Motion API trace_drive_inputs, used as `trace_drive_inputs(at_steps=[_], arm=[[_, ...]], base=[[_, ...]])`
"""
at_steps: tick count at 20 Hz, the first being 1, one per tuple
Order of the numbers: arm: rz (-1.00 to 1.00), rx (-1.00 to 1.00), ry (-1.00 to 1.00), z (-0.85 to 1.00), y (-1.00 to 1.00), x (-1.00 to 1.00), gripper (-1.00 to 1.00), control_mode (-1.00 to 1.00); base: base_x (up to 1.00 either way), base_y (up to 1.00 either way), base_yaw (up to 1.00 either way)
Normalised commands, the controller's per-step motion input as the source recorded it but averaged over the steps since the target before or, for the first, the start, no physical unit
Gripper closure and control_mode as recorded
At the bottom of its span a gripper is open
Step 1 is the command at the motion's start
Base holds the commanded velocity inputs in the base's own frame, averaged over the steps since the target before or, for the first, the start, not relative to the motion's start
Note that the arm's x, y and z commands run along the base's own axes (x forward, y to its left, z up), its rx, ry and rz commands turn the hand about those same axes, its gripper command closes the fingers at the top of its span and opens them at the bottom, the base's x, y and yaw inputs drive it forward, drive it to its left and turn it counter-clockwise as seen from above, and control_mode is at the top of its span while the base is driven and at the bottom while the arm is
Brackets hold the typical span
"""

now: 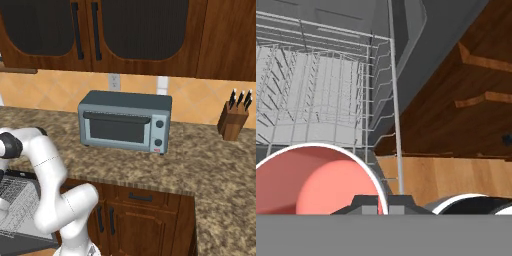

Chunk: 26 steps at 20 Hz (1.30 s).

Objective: Pick up the cup and bowl from the counter, place them in the dishwasher, and close the dishwasher door.

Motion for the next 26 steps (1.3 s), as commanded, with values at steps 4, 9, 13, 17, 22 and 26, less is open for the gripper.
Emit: trace_drive_inputs(at_steps=[4,9,13,17,22,26], arm=[[0.0,0.0,0.05,-0.18,0.23,0.0,-1.0,-1.0],[0.0,0.0,0.0,-0.01,0.09,0.0,-1.0,-1.0],[0.0,0.0,0.02,0.0,0.03,0.0,-1.0,-1.0],[0.0,0.06,0.0,0.08,0.05,0.0,-1.0,-1.0],[0.01,0.25,-0.01,0.69,-0.04,-0.08,-1.0,-1.0],[0.18,0.2,-0.01,1.0,-0.03,-0.02,-1.0,-1.0]], base=[[0.0,0.0,0.0],[0.0,0.0,0.0],[0.0,0.0,0.0],[0.0,0.0,0.0],[0.0,0.0,0.0],[0.0,0.0,0.0]])
